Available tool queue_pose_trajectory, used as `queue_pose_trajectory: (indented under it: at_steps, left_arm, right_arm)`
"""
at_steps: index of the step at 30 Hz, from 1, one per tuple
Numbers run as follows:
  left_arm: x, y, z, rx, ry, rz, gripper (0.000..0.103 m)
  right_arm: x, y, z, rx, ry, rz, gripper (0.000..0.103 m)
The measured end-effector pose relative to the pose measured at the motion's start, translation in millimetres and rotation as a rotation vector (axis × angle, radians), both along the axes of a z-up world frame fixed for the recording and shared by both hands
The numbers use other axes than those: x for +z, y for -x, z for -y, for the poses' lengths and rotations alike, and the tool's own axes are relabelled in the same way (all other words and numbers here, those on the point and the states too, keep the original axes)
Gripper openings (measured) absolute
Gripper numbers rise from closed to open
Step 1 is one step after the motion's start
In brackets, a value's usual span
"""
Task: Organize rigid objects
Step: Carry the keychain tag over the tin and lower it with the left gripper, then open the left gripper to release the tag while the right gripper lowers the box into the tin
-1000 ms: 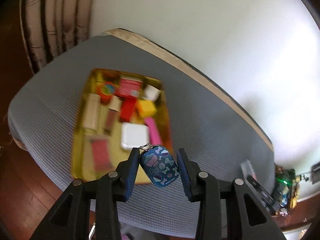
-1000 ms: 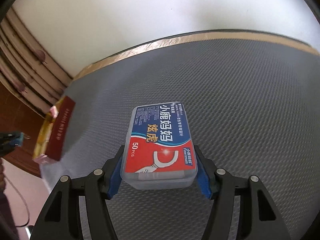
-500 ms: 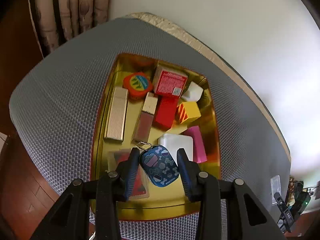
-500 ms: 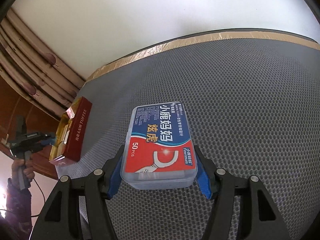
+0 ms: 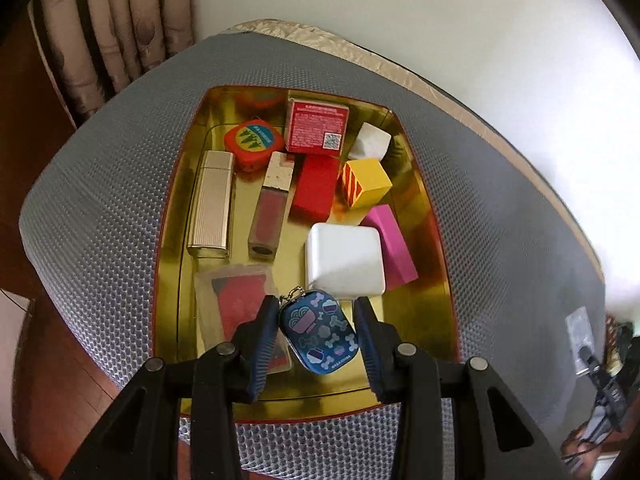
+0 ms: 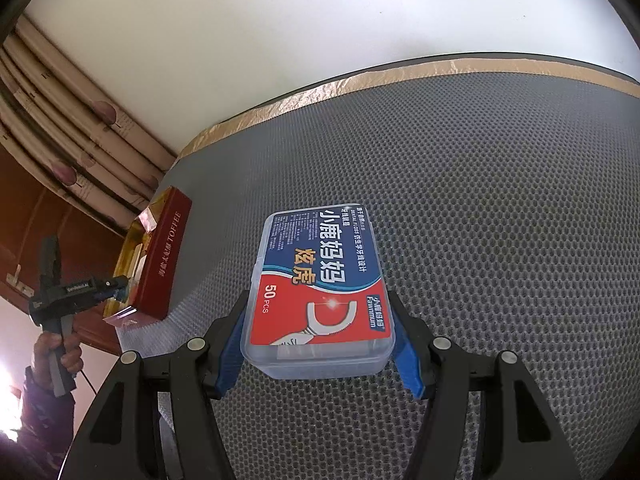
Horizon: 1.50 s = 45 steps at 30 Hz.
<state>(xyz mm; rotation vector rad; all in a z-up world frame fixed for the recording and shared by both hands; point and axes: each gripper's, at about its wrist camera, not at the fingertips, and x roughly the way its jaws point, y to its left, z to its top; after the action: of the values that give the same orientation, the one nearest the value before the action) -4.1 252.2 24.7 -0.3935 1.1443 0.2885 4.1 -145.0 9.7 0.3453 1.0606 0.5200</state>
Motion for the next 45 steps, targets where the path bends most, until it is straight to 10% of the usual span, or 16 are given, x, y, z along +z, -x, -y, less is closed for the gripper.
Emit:
queue_pose_trajectory:
  at_steps: [17,45]
  left_arm:
    - [-4,1,29,-0.074,-0.242,0.002,0.04]
    - [-7,15,5,-0.032,-0.267,0.08,0.054]
  right_arm:
    - [14,5,-13,0.021,-0.035,-0.012,0.06]
    - [83,-35,-176,0.281,-0.15,0.012,0.06]
